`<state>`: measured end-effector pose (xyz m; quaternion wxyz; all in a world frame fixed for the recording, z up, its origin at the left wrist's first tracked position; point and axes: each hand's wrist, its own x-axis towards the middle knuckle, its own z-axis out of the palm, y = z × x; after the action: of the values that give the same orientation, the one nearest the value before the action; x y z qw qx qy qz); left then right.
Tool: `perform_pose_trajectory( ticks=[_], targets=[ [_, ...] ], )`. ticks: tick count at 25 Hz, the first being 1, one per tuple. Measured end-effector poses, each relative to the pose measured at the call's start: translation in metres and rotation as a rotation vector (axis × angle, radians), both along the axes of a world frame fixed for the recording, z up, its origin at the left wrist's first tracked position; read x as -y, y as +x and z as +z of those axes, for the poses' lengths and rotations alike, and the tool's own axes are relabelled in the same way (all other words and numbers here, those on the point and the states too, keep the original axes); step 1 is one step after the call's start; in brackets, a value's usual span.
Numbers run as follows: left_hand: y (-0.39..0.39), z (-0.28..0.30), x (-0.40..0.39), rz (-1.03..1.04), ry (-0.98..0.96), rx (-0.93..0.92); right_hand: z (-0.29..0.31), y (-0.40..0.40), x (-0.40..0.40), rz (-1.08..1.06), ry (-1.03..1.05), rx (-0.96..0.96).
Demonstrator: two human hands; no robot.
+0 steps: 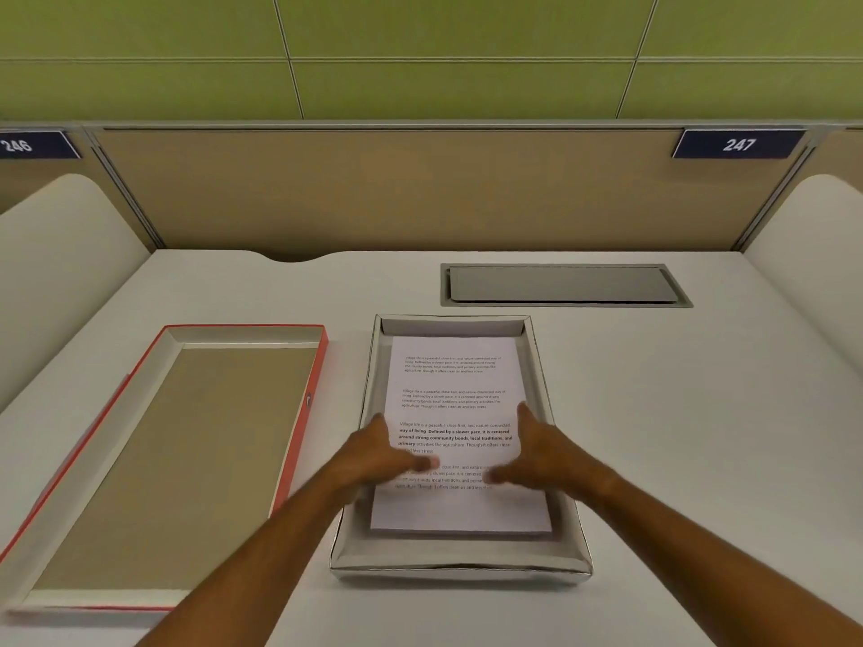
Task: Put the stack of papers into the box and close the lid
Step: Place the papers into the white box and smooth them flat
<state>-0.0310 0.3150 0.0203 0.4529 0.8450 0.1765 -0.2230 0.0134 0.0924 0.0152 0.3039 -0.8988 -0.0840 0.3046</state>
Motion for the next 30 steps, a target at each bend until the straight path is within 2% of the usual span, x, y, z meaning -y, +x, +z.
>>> perform_pose_trajectory(
  ticks=[2,6,11,15,21,23,25,27,30],
  targets=[
    [0.018,0.003,-0.004,0.205,-0.166,-0.058,0.003,0.013,-0.004,-0.136,0.136,0.003],
    [0.038,0.009,-0.005,0.358,-0.378,-0.140,0.019,0.027,-0.013,-0.399,0.297,-0.206],
    [0.048,0.010,-0.018,0.425,-0.413,-0.259,0.039,0.029,-0.008,-0.455,0.445,-0.318],
    [0.049,0.011,-0.021,0.443,-0.430,-0.261,0.038,0.031,-0.002,-0.502,0.381,-0.350],
    [0.045,0.010,-0.019,0.424,-0.433,-0.238,0.039,0.030,0.002,-0.514,0.419,-0.362],
    [0.042,0.008,-0.016,0.389,-0.401,-0.220,0.036,0.028,-0.002,-0.466,0.406,-0.310],
    [0.038,0.008,-0.009,0.362,-0.318,-0.167,0.030,0.023,-0.007,-0.365,0.281,-0.161],
    [0.029,0.011,0.002,0.300,-0.054,-0.020,0.023,0.016,-0.014,-0.307,0.126,0.069],
    [0.009,0.014,0.021,0.121,0.389,0.302,0.011,0.004,-0.018,-0.152,0.035,0.393]
  ],
)
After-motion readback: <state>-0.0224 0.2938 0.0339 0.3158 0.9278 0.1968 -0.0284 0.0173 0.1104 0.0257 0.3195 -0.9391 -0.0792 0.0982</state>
